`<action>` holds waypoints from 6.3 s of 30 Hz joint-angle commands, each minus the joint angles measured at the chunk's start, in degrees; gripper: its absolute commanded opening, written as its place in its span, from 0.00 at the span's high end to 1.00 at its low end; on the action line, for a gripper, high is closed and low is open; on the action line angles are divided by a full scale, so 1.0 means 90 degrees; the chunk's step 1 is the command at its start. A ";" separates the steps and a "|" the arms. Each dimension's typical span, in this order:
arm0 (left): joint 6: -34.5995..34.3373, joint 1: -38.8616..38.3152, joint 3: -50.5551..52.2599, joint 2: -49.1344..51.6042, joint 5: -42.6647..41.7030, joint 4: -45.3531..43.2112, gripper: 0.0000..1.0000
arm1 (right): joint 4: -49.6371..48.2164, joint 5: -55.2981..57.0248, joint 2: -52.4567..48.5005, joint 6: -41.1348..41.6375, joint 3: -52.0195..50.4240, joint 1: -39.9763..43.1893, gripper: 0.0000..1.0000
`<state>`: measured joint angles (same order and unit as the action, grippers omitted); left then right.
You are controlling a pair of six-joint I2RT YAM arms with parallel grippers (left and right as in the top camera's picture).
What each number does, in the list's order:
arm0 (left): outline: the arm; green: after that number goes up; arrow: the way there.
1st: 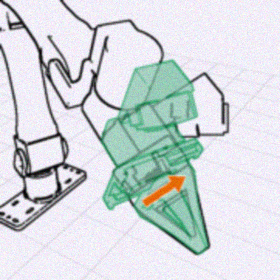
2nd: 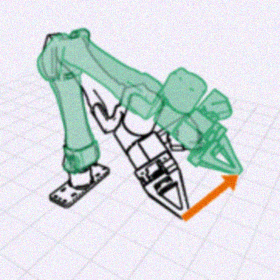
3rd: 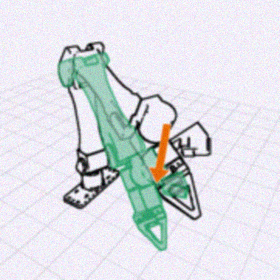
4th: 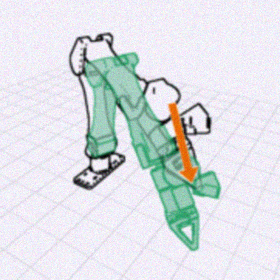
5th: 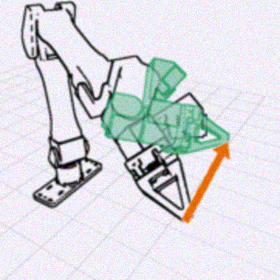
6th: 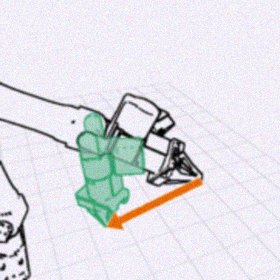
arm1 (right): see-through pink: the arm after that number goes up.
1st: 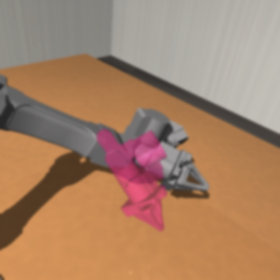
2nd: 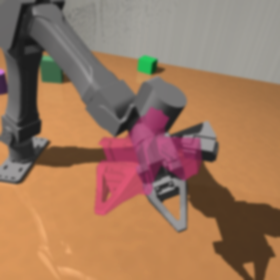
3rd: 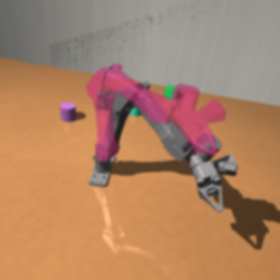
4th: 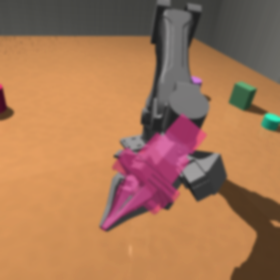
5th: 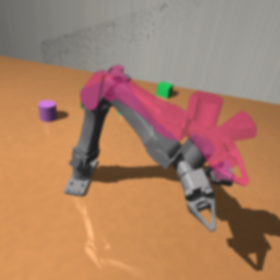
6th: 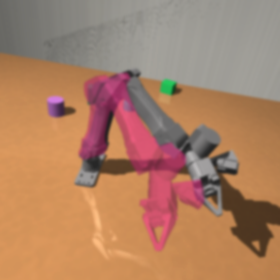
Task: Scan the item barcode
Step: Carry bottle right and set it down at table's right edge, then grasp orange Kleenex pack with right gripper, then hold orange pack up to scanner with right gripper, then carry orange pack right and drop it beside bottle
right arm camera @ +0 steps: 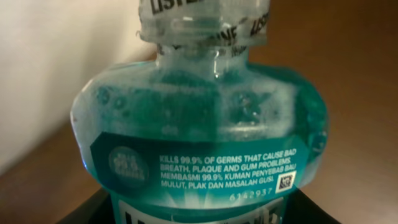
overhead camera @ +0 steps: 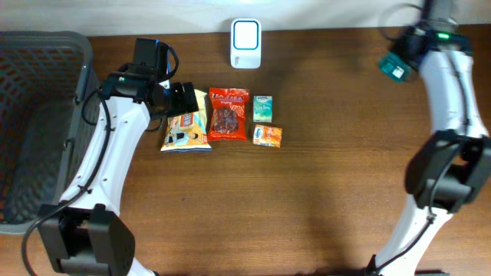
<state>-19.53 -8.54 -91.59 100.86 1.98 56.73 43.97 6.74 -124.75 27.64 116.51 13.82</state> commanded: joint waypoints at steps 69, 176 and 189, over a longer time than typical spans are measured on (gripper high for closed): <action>-0.0066 0.0010 0.0012 0.0032 0.0046 0.0010 0.01 | 0.2470 0.0029 -0.0753 -0.4532 -0.0517 -0.4714 0.25; -0.0066 0.0010 0.0012 0.0032 0.0046 0.0012 0.01 | 0.1804 0.0755 -0.0029 -0.0845 -0.0121 0.2431 0.01; -0.0066 0.0010 0.0012 0.0032 0.0049 0.0012 0.01 | 0.1683 -0.3762 -0.0231 -0.2103 -0.0226 -0.2169 0.10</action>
<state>-19.53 -8.54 -91.59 100.86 2.00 56.77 60.73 -28.51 -122.45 7.29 115.15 -0.38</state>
